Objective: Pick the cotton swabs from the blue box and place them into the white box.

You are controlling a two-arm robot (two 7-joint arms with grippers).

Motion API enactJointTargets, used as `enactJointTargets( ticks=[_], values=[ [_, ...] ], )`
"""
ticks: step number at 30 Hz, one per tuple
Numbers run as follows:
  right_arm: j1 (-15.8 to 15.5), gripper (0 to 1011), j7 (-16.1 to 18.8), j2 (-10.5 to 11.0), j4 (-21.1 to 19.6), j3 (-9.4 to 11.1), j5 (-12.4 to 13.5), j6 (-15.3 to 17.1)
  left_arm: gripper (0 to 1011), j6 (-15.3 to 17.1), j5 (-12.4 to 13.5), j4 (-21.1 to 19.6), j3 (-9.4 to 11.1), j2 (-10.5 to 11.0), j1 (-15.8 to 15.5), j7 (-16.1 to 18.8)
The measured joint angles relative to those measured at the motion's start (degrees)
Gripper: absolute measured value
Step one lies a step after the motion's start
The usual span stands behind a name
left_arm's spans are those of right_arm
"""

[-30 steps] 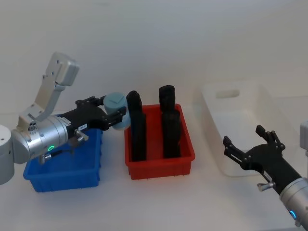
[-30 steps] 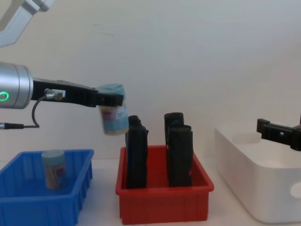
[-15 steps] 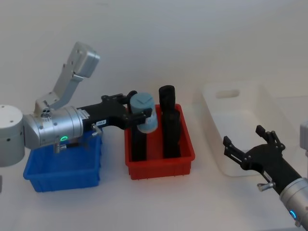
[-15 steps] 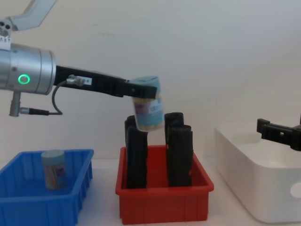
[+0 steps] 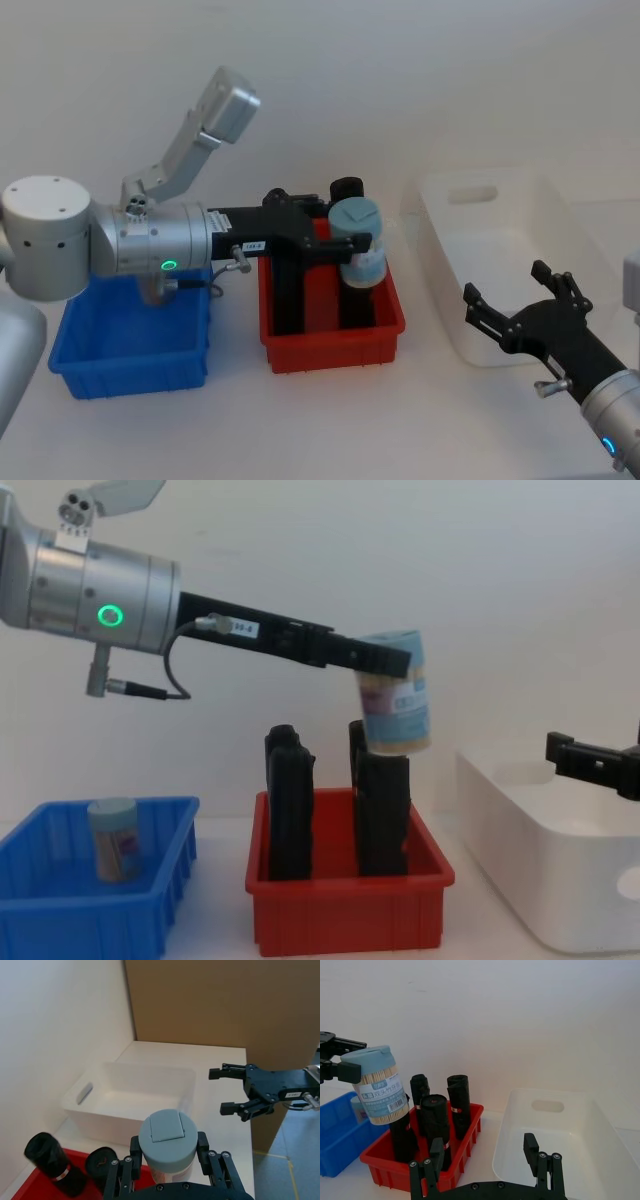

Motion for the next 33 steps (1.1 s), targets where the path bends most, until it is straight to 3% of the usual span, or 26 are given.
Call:
enactJointTargets(
  ticks=[7, 14, 33],
  values=[
    [0.02, 1002, 0.51, 0.02, -0.02, 0.0, -0.13, -0.01, 660, -0.03, 0.78, 2.49, 1.1, -1.46, -2.54, -3.75],
    [0.24, 1002, 3.26, 0.41, -0.14, -0.08, -1.04, -0.01, 660, -0.07, 1.24, 4.01, 1.81, -2.35, -4.09, -6.1],
    [0.38, 1002, 9.52, 1.57, -1.22, -0.39, -2.83, 0.33, 659, -0.07, 1.66, 5.45, 2.44, -3.17, -5.55, -8.34]
  ],
)
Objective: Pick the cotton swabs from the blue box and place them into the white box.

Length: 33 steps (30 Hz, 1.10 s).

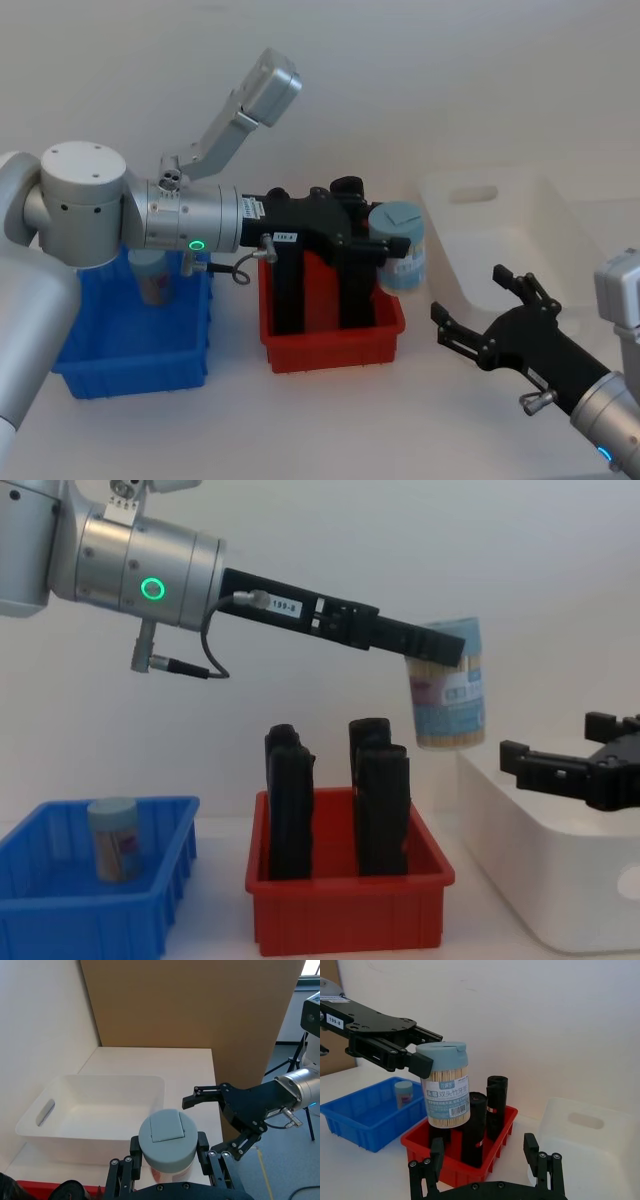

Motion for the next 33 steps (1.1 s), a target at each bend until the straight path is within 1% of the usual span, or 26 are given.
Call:
enactJointTargets(
  ticks=[4, 8, 14, 17, 21, 28, 33],
  values=[
    [0.04, 1002, 0.74, 0.1, -0.04, 0.07, 0.39, 0.05, 660, 0.0, 0.02, 0.09, 0.04, -0.05, -0.07, -0.15],
    [0.21, 1002, 1.61, 0.11, -0.04, 0.18, 1.39, 0.1, 660, 0.0, 0.05, 0.17, 0.07, -0.1, -0.17, -0.27],
    [0.9, 1002, 3.37, -0.09, 0.3, 0.46, 3.78, 0.32, 660, 0.0, 0.08, 0.25, 0.11, -0.13, -0.24, -0.39],
    [1.63, 1002, 4.6, -0.44, 0.65, 0.54, 5.43, 0.73, 660, 0.0, 0.09, 0.28, 0.14, -0.15, -0.27, -0.44],
    [2.5, 1002, 5.63, -0.87, 1.02, 0.55, 6.56, 1.13, 660, 0.0, 0.1, 0.31, 0.15, -0.17, -0.29, -0.48],
    [4.04, 1002, 7.12, -1.65, 1.77, 0.4, 7.61, 1.77, 659, 0.0, 0.1, 0.34, 0.15, -0.21, -0.33, -0.53],
    [5.08, 1002, 7.9, -2.21, 2.39, 0.17, 7.79, 2.2, 659, 0.0, 0.09, 0.36, 0.15, -0.22, -0.35, -0.55]
  ],
)
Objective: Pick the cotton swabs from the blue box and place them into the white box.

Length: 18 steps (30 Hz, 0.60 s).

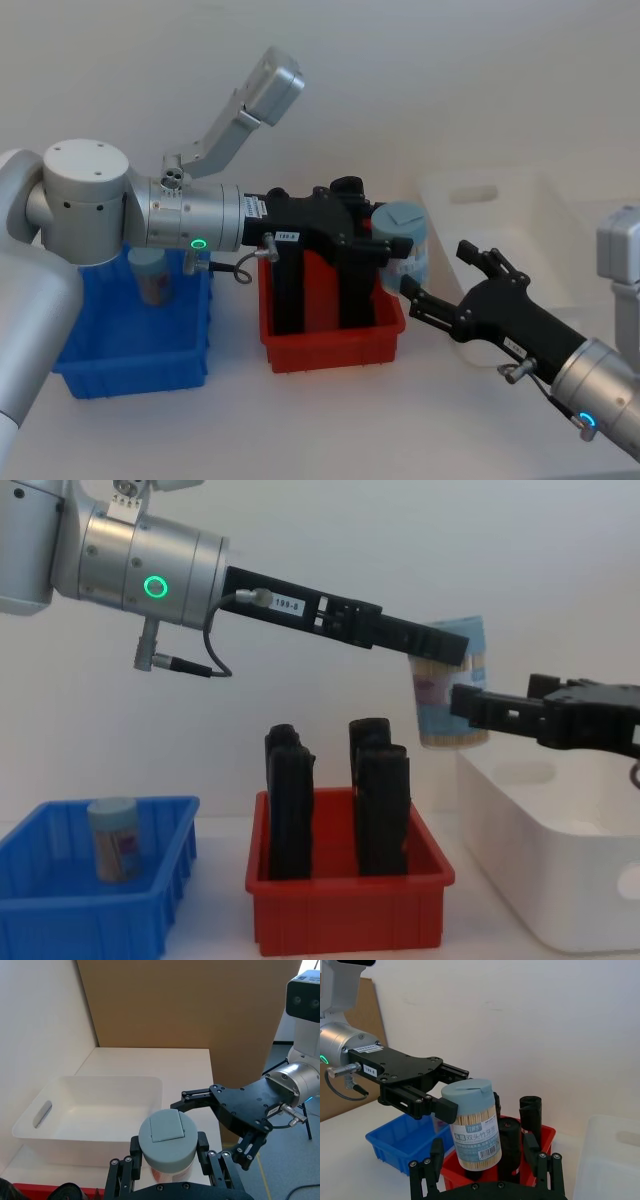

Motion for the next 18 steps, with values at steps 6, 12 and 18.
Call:
enactJointTargets(
  ticks=[6, 12, 18],
  values=[
    [1.38, 1002, 0.89, -0.72, 1.08, -0.38, -0.26, 0.84, 660, 0.0, 0.0, 0.0, 0.0, 0.0, -0.01, -0.02],
    [2.66, 1002, 1.62, -1.42, 2.27, -0.85, -1.25, 1.9, 660, 0.0, 0.0, 0.0, 0.0, 0.0, -0.02, -0.02],
    [3.9, 1002, 2.15, -2.17, 3.54, -1.39, -2.29, 2.77, 660, 0.0, -0.01, 0.0, 0.0, 0.0, -0.02, -0.02]
  ],
)
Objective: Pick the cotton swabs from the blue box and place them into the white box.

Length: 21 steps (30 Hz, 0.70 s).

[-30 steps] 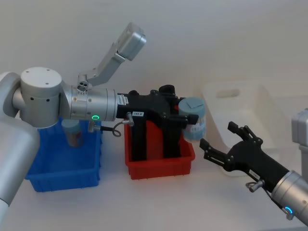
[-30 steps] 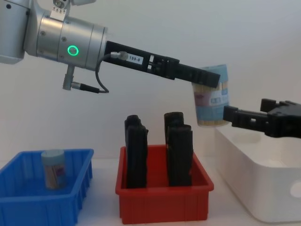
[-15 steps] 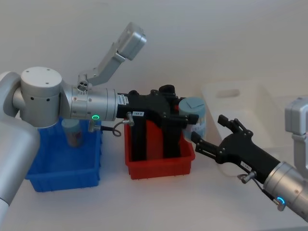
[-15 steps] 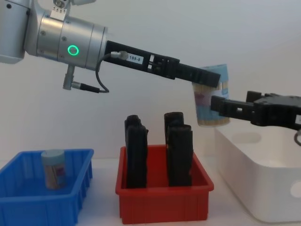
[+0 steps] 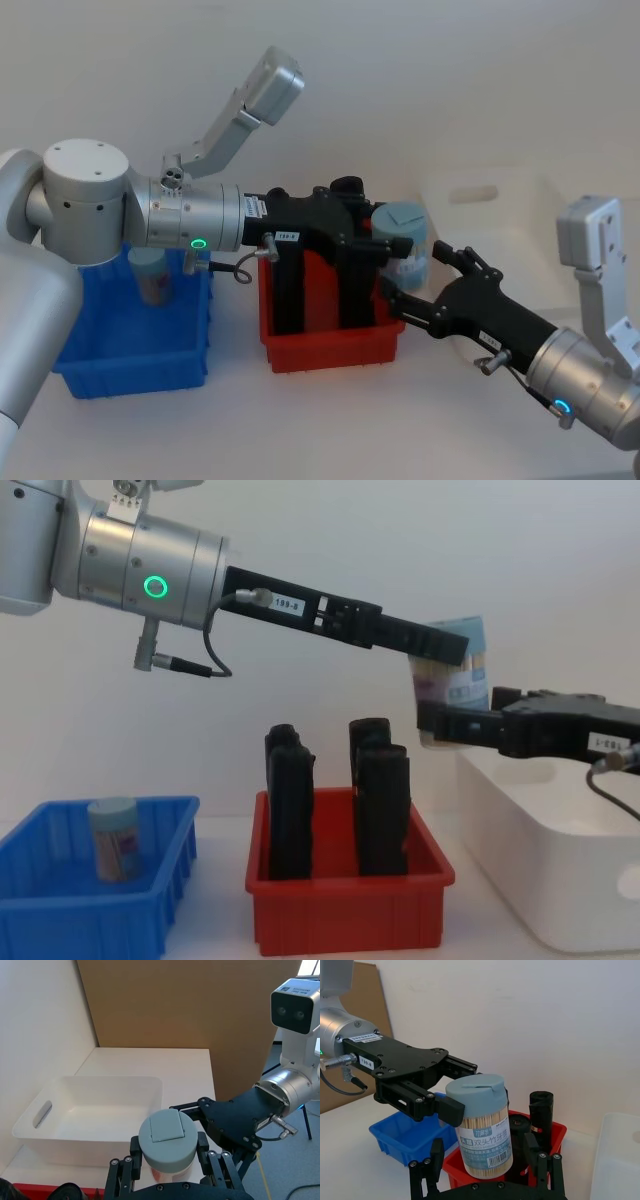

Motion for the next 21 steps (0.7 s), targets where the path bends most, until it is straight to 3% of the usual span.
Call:
enactJointTargets(
  ticks=[8, 12, 21],
  values=[
    [1.44, 999, 0.67, -0.86, 1.56, -0.51, -0.67, 0.6, 659, 0.0, 0.0, 0.0, 0.0, 0.0, 0.0, 0.0],
    [2.07, 945, 1.02, -1.24, 2.18, -0.7, -0.69, 0.62, 659, 0.0, 0.0, 0.0, 0.0, 0.0, 0.0, 0.0],
    [3.25, 665, 1.28, -1.92, 3.22, -0.97, -0.35, 0.46, 659, 0.0, 0.0, 0.0, -0.01, 0.0, 0.0, 0.01]
  ],
)
